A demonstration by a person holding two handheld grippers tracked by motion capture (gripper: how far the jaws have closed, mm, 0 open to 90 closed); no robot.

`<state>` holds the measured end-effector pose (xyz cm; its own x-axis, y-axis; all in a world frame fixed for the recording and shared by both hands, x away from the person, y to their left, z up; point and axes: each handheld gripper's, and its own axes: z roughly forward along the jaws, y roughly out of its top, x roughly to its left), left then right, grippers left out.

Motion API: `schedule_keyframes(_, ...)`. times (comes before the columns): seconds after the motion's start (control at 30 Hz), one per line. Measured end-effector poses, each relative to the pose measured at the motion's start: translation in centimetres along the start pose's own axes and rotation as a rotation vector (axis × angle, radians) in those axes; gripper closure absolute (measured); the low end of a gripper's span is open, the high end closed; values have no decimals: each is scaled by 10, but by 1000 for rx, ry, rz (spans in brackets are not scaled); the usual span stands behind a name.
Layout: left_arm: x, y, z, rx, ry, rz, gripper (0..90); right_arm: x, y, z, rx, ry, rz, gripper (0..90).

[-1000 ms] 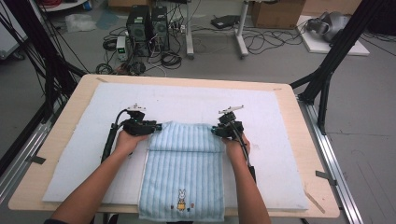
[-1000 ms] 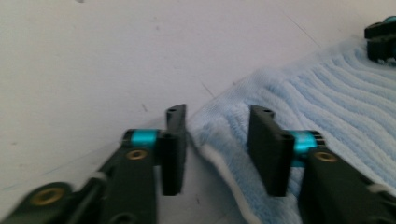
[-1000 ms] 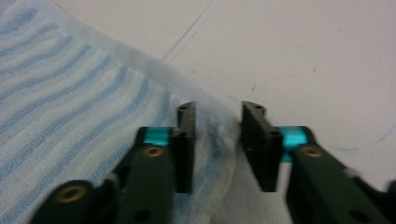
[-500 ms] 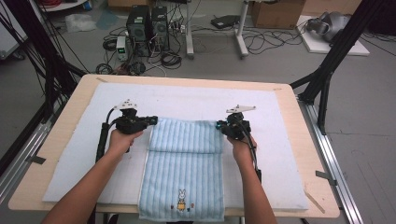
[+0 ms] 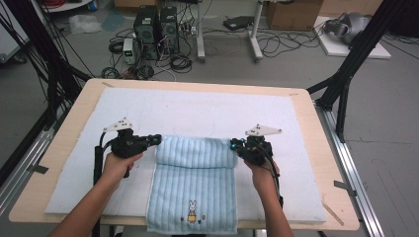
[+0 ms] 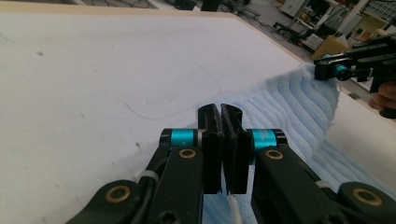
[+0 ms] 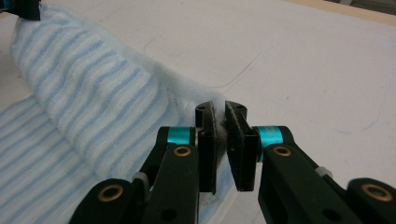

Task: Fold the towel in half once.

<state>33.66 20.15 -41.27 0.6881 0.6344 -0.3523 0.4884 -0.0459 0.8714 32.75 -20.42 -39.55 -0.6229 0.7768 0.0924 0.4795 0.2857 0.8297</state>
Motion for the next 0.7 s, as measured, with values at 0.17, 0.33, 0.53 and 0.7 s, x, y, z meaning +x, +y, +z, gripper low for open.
schedule_keyframes(0.17, -15, -21, -14, 25, -23, 7, 867, 14, -19, -18, -3, 36, 5, 832)
schedule_keyframes(0.33, -27, -36, -22, 68, -23, 29, 866, 31, -38, -28, 30, 38, -55, 830)
schedule_keyframes(0.53, -31, -48, -30, 137, -29, 59, 863, 42, -57, -30, 80, 71, -77, 827)
schedule_keyframes(0.7, -26, -56, -36, 140, -84, -5, 756, 47, -72, -40, 126, 106, -74, 802)
